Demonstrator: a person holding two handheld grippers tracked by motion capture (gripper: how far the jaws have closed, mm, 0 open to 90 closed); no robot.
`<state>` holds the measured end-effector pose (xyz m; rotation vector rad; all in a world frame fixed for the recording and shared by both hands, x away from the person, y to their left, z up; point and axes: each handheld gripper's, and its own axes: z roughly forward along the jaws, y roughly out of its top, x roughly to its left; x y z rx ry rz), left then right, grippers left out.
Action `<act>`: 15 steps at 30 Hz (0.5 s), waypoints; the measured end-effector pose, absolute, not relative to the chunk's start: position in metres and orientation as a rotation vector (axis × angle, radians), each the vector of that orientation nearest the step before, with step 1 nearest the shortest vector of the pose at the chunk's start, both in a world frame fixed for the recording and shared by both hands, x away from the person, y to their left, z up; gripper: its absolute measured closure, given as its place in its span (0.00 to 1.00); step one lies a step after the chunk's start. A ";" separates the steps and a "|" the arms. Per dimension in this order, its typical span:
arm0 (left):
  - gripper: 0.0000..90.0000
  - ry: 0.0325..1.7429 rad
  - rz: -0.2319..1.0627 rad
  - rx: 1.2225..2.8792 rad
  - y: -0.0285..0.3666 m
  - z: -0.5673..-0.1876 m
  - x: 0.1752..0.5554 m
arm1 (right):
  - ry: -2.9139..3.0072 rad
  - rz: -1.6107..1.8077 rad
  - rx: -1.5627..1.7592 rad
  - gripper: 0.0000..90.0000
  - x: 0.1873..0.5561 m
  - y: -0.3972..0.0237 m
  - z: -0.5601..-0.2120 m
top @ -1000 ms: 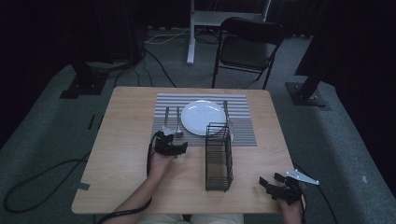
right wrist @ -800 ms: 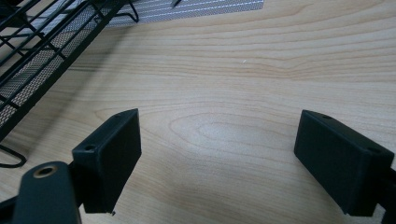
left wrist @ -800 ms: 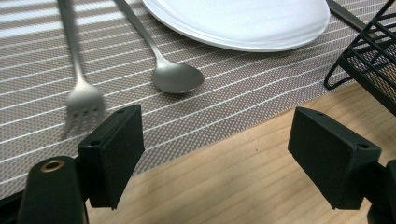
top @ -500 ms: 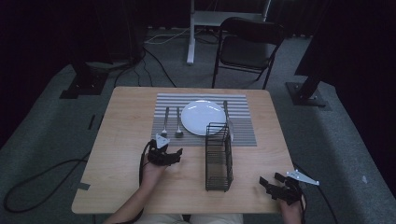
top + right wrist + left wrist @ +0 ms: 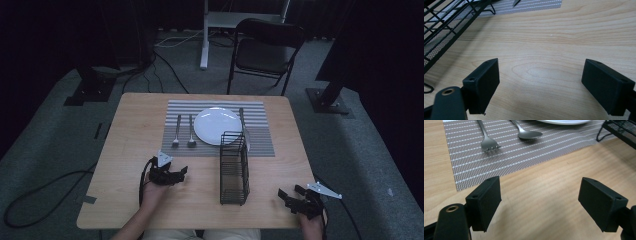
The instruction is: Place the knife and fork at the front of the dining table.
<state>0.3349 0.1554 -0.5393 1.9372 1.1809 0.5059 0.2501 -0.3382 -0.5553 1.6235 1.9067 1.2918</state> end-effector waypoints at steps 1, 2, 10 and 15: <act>0.20 1.176 0.505 1.932 0.157 -0.539 0.332 | 1.905 1.292 1.623 0.16 0.250 -0.338 -0.555; 0.20 1.173 0.502 1.935 0.159 -0.538 0.329 | 1.905 1.293 1.624 0.16 0.250 -0.338 -0.555; 0.20 1.150 0.510 1.915 0.170 -0.532 0.307 | 1.904 1.291 1.626 0.16 0.250 -0.338 -0.555; 0.20 1.147 0.521 1.917 0.181 -0.530 0.293 | 1.903 1.294 1.626 0.16 0.250 -0.338 -0.555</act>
